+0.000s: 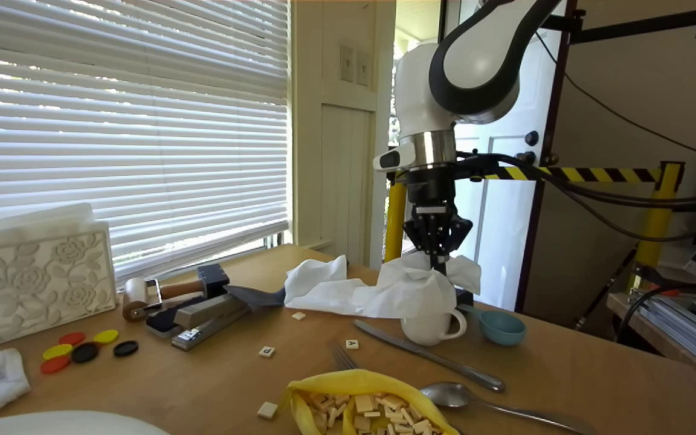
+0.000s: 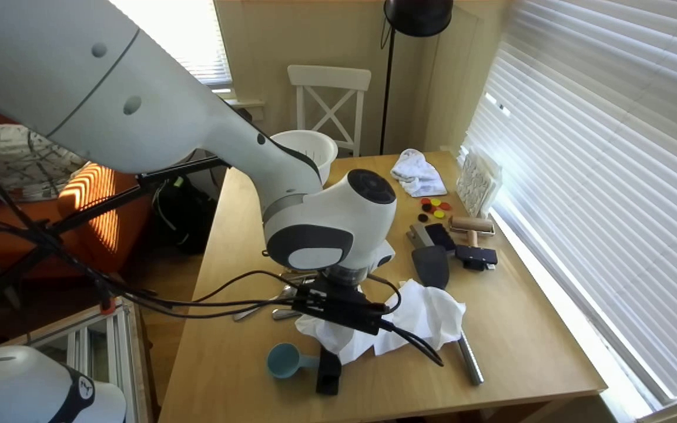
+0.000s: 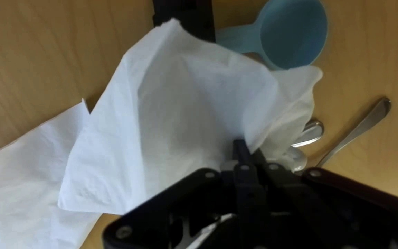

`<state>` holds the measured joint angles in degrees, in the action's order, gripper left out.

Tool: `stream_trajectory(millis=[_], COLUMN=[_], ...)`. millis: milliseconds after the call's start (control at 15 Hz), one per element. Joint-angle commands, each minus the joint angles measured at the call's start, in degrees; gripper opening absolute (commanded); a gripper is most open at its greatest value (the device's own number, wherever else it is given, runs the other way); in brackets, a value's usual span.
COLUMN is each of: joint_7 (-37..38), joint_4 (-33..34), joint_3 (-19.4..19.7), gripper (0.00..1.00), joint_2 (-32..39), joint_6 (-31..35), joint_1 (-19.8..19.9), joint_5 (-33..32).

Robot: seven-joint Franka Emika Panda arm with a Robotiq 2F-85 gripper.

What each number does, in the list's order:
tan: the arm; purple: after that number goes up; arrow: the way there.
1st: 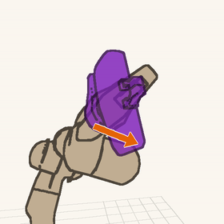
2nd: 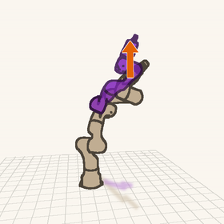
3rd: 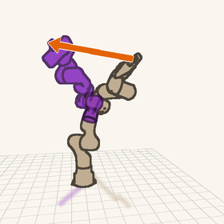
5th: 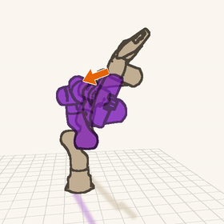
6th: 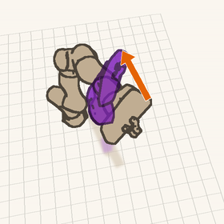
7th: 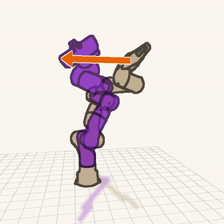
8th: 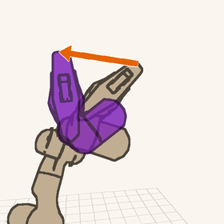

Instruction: Pick up the paper towel, wipe the rim of the mug and put the paper towel down

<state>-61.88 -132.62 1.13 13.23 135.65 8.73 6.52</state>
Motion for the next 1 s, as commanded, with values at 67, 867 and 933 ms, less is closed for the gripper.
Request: stream_trajectory(millis=[67, 867, 933], joint_7=[3.5, -4.4, -5.7], joint_4=[0.4, 0.9, 0.9], joint_3=[0.0, -5.0, -5.4], gripper=[0.0, 0.0, 0.0], joint_2=[0.7, 1.7, 1.6], joint_6=[4.6, 8.2, 7.8], joint_1=[-0.4, 0.0, 0.1], joint_5=[-0.8, 1.9, 2.2])
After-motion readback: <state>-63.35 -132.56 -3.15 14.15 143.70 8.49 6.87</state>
